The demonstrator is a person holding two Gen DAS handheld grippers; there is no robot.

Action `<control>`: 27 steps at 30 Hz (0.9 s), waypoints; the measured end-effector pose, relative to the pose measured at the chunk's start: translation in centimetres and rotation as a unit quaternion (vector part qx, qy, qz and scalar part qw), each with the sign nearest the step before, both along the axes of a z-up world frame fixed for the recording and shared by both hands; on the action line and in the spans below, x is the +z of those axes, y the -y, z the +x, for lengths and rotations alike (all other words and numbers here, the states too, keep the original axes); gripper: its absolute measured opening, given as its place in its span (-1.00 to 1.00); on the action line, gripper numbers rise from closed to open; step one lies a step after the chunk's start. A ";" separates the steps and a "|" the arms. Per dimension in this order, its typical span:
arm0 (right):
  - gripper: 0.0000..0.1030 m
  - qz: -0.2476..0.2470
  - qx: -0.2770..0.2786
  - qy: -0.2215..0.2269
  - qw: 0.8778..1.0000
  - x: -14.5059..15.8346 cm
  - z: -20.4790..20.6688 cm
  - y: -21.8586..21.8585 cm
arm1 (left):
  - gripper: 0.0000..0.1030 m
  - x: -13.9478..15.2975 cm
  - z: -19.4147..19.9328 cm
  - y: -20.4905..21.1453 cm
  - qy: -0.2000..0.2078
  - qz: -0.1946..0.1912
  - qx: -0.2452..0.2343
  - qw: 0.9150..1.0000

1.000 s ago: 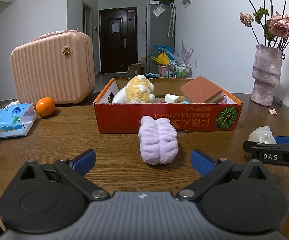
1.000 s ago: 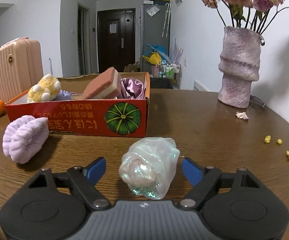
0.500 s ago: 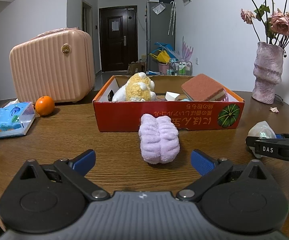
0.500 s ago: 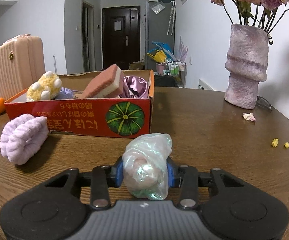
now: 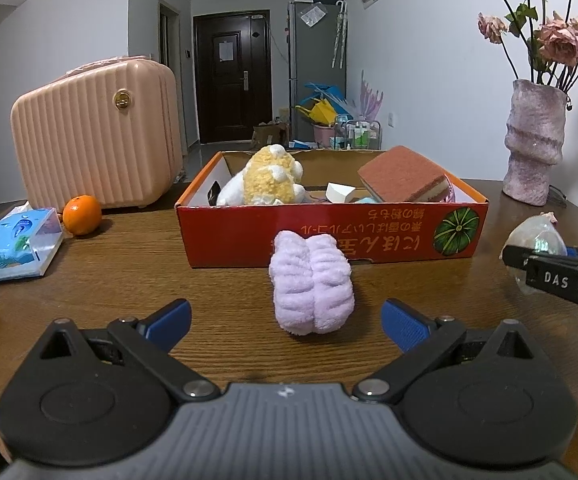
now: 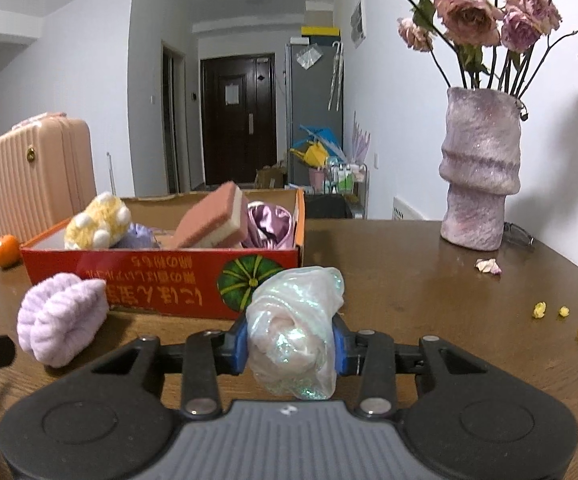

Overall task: Organize soft objects
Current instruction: 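Close the right gripper on the iridescent bag while the left closes on the lavender slipper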

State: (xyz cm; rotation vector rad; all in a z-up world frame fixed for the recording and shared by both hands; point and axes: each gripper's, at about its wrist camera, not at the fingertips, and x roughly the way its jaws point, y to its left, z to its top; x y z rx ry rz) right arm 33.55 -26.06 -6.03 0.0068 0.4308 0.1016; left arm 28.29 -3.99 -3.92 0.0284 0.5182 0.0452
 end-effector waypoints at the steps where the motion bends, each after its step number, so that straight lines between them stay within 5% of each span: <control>1: -0.26 0.001 0.000 0.002 1.000 0.0 0.0 0.0 | 1.00 -0.1 0.2 0.1 -0.002 0.000 -0.002 1.000; 27: -0.25 -0.006 0.007 0.005 1.000 -0.2 1.1 -1.6 | 1.00 -1.5 5.9 0.4 -0.026 -0.007 0.004 1.000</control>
